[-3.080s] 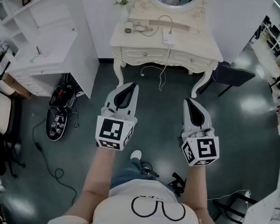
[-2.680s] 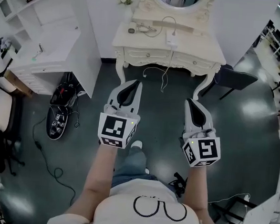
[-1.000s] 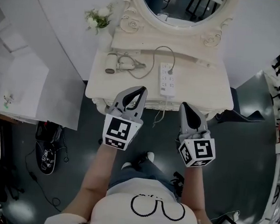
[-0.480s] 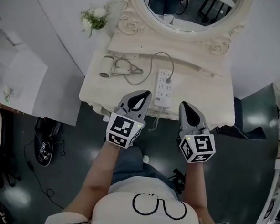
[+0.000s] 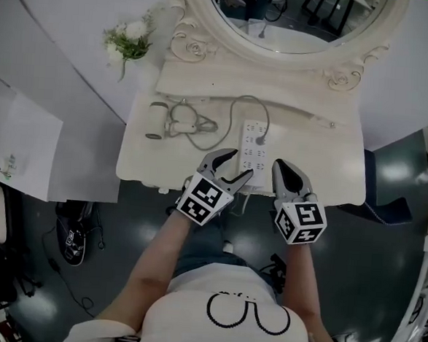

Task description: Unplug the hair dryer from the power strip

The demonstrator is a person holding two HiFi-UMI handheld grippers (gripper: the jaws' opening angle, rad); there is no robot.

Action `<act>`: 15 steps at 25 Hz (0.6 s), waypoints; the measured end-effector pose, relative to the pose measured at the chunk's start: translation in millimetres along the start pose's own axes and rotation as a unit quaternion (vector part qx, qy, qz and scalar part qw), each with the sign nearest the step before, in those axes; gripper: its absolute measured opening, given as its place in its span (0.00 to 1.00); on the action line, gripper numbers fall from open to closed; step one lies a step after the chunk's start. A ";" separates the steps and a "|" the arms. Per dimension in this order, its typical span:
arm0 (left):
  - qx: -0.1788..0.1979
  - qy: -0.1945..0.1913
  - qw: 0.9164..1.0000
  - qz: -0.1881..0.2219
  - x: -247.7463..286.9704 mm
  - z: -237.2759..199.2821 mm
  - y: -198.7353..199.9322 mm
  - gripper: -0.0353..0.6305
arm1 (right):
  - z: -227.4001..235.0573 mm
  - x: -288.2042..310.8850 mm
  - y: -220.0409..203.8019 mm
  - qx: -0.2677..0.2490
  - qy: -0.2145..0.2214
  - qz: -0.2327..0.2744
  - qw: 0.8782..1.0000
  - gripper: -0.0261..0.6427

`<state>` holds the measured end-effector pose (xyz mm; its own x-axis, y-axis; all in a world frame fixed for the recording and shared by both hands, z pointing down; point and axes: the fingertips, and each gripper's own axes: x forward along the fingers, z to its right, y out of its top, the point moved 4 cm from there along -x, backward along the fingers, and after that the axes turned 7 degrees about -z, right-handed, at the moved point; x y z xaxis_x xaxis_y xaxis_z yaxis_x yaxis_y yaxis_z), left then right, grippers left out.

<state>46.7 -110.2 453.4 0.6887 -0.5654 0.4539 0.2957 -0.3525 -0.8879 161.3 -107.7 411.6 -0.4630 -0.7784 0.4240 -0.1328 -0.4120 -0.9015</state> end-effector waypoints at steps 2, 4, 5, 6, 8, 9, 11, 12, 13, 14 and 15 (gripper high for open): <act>0.004 -0.017 1.000 -0.020 18.7 -8.7 -8.1 0.42 | 7.5 21.0 -3.3 0.006 0.001 -0.015 1.000 0.09; 0.004 -0.034 0.999 -0.038 35.6 -16.2 -15.8 0.42 | 13.9 39.7 -8.3 0.012 0.003 -0.034 0.999 0.18; 0.003 -0.041 0.998 -0.046 43.6 -19.4 -19.7 0.42 | 17.1 47.7 -11.0 0.014 0.004 -0.043 0.999 0.18; 0.003 -0.048 0.997 -0.055 51.4 -22.3 -23.8 0.42 | 20.3 55.2 -13.4 0.017 0.004 -0.050 0.999 0.19; 0.009 -0.060 0.995 -0.075 66.3 -26.4 -31.5 0.42 | 26.6 68.8 -16.9 0.026 0.008 -0.061 0.998 0.25; 0.014 -0.065 0.994 -0.084 73.2 -27.3 -34.1 0.42 | 29.5 74.9 -18.4 0.032 0.010 -0.065 0.997 0.27; 0.025 -0.075 0.992 -0.099 85.3 -28.7 -39.1 0.42 | 34.6 86.2 -21.6 0.040 0.015 -0.073 0.996 0.30; 0.029 -0.078 0.991 -0.106 90.7 -29.7 -41.7 0.42 | 36.8 91.7 -23.3 0.042 0.017 -0.078 0.996 0.30; 0.032 -0.081 0.990 -0.112 95.8 -30.9 -44.3 0.42 | 38.9 97.3 -24.7 0.044 0.019 -0.082 0.995 0.31; 0.035 -0.084 0.989 -0.118 100.7 -32.2 -46.5 0.42 | 40.8 102.8 -25.5 0.045 0.021 -0.086 0.995 0.31; 0.039 -0.086 0.988 -0.125 105.2 -33.5 -48.6 0.42 | 42.5 108.4 -25.8 0.045 0.023 -0.090 0.995 0.31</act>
<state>82.6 -177.6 546.9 0.6883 -0.3307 0.6457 0.5162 -0.4021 -0.7562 151.8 -201.6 484.5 -0.4783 -0.6666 0.5718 -0.1393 -0.5852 -0.7988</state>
